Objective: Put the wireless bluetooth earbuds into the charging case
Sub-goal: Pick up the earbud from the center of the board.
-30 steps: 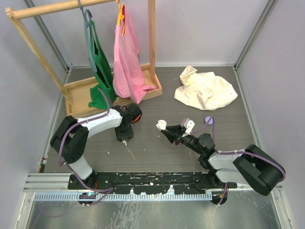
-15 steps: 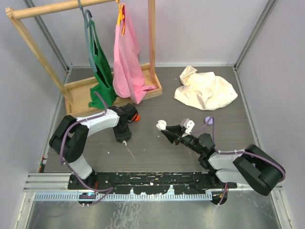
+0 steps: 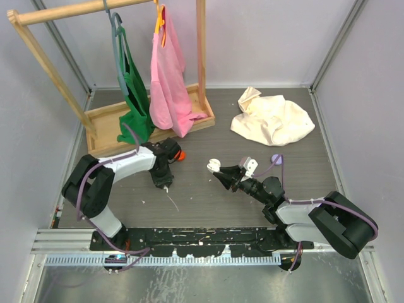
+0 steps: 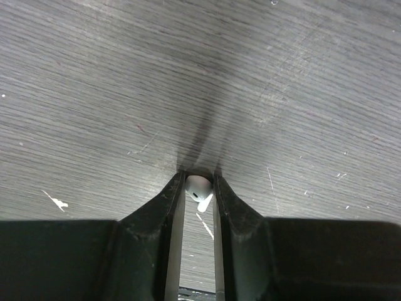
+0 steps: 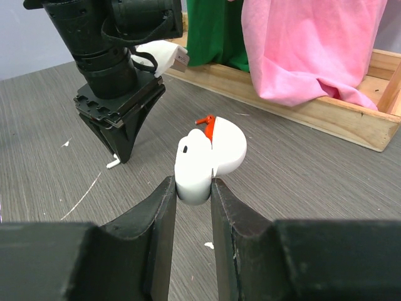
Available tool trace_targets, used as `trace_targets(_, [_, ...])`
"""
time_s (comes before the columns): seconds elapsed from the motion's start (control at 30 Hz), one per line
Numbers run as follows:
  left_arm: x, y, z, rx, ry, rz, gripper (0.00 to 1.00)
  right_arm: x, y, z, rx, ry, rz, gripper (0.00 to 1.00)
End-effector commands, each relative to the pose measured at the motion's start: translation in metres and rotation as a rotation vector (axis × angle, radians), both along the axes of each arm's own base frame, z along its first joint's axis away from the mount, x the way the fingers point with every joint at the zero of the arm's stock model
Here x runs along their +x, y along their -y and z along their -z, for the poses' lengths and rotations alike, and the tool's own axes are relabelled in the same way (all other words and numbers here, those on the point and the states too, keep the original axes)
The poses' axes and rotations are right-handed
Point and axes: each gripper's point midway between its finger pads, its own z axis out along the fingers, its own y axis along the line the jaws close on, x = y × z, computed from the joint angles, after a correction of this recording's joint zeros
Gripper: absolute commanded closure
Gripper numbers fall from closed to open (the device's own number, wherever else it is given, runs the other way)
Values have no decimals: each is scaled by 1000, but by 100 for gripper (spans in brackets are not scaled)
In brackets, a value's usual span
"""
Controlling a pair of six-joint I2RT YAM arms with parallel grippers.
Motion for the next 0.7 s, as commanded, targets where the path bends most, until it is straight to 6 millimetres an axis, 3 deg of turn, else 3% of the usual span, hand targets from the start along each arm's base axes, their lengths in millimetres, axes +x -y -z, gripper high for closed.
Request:
trace_targets(0.0, [1,-2,0,-29,57,-19,81,3,-4,-30,50,88,-2,92])
trace_targets(0.3, [11,5,-15,-90,229,-5,86,4,-7,-24,24,80,-12,92])
trace_targets(0.43, [23,15,-32,-132,336,19,87,4,-9,-21,8,76,-13,92])
trace_targets(0.67, [47,48,-73,-217,555,114,88,5,-8,-19,-2,82,-6,92])
